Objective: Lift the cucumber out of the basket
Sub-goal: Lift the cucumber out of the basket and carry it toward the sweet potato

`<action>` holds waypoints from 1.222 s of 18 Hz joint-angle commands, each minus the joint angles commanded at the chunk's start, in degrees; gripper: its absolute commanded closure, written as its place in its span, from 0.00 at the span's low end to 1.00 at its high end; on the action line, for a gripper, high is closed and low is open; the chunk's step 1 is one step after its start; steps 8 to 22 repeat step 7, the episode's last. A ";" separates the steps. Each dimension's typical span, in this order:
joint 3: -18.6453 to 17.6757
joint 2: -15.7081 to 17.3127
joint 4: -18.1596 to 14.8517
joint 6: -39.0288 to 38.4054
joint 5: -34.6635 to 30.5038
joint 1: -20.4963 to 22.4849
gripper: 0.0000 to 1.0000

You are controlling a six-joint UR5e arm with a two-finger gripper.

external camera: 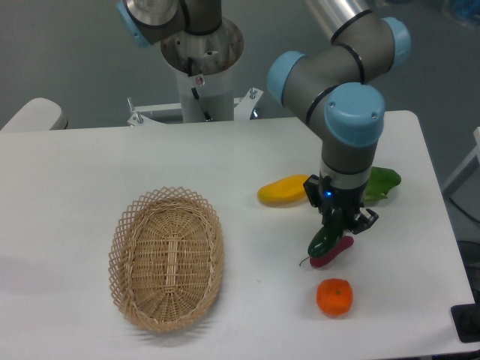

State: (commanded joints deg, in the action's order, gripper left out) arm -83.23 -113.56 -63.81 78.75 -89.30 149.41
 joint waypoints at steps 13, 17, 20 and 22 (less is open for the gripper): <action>0.26 0.00 -0.09 0.00 0.52 0.09 0.81; 0.26 0.00 -0.09 0.00 0.52 0.09 0.81; 0.26 0.00 -0.09 0.00 0.52 0.09 0.81; 0.26 0.00 -0.09 0.00 0.52 0.09 0.81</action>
